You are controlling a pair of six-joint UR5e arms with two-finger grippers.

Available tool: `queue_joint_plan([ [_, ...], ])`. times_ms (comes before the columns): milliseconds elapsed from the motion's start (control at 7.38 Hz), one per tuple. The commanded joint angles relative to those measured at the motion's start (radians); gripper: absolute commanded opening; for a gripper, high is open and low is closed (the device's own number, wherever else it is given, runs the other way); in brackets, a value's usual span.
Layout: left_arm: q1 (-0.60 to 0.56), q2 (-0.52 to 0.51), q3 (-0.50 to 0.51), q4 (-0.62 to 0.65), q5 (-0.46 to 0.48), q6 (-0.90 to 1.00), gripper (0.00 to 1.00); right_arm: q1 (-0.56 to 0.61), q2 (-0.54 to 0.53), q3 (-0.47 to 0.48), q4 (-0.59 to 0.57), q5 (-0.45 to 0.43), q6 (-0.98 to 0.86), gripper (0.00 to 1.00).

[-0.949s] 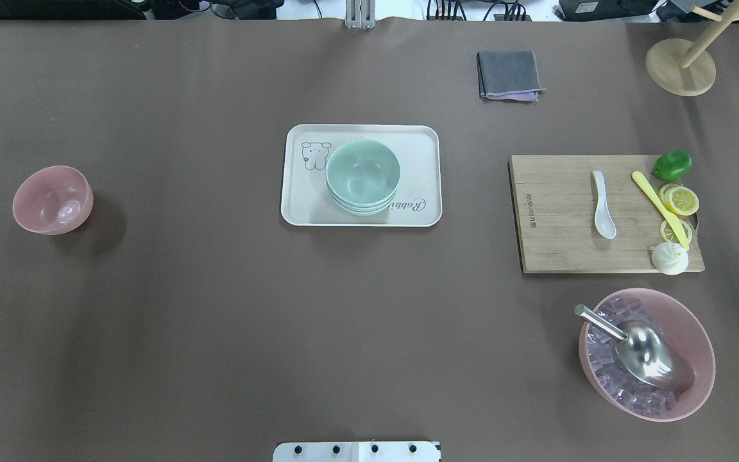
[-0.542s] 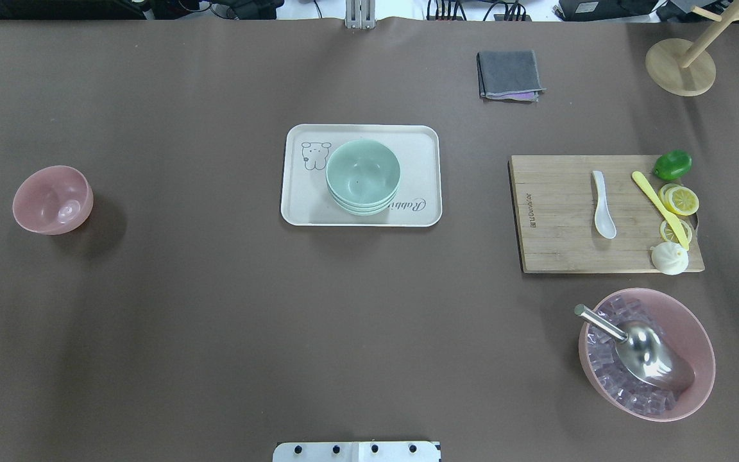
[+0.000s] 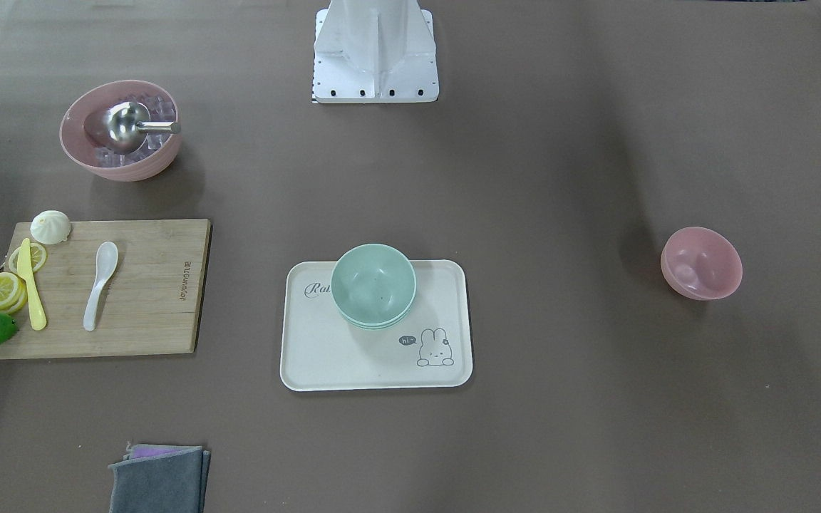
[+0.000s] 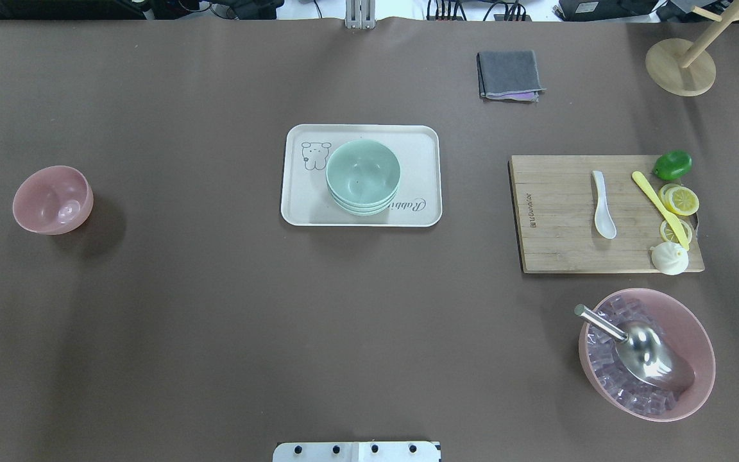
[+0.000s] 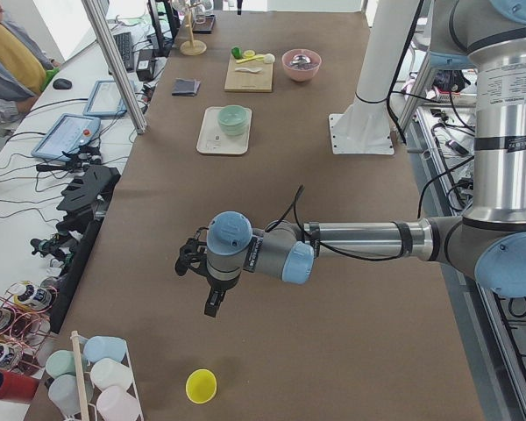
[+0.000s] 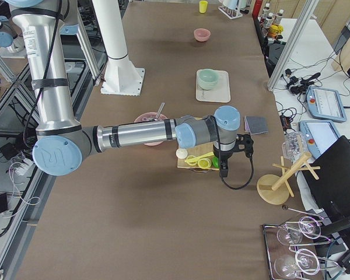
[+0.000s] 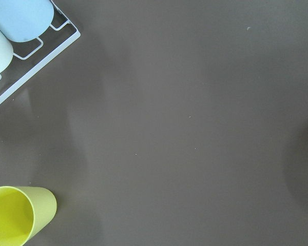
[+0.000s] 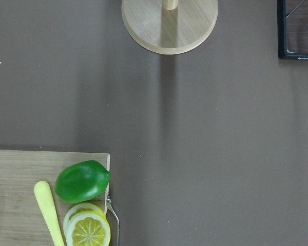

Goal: Stack pink bowl on green and place spoon

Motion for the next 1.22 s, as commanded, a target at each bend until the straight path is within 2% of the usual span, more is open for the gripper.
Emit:
queue_joint_plan([
  [0, 0.001, 0.003, -0.008, 0.013, -0.029, -0.028, 0.98, -0.008, -0.02, -0.011, 0.075, -0.002, 0.004, 1.0],
  [136, 0.001, 0.007, 0.006, 0.016, -0.089, -0.028, 0.98, -0.013, -0.022, -0.032, 0.101, -0.003, 0.005, 1.0],
  [271, 0.004, -0.003, 0.041, 0.016, -0.082, -0.033, 0.98, -0.022, -0.023, -0.051, 0.145, -0.003, 0.007, 1.0],
  [407, 0.011, -0.03, 0.058, 0.007, -0.091, -0.18, 0.98, -0.046, -0.036, -0.054, 0.181, -0.006, 0.004, 1.0],
  [678, 0.038, -0.035, 0.082, -0.079, -0.086, -0.271, 0.98, -0.109, -0.042, -0.046, 0.236, -0.014, 0.005, 1.0],
  [1085, 0.197, -0.065, 0.095, -0.081, -0.077, -0.352, 0.98, -0.165, -0.028, -0.043, 0.269, -0.014, 0.051, 1.0],
])
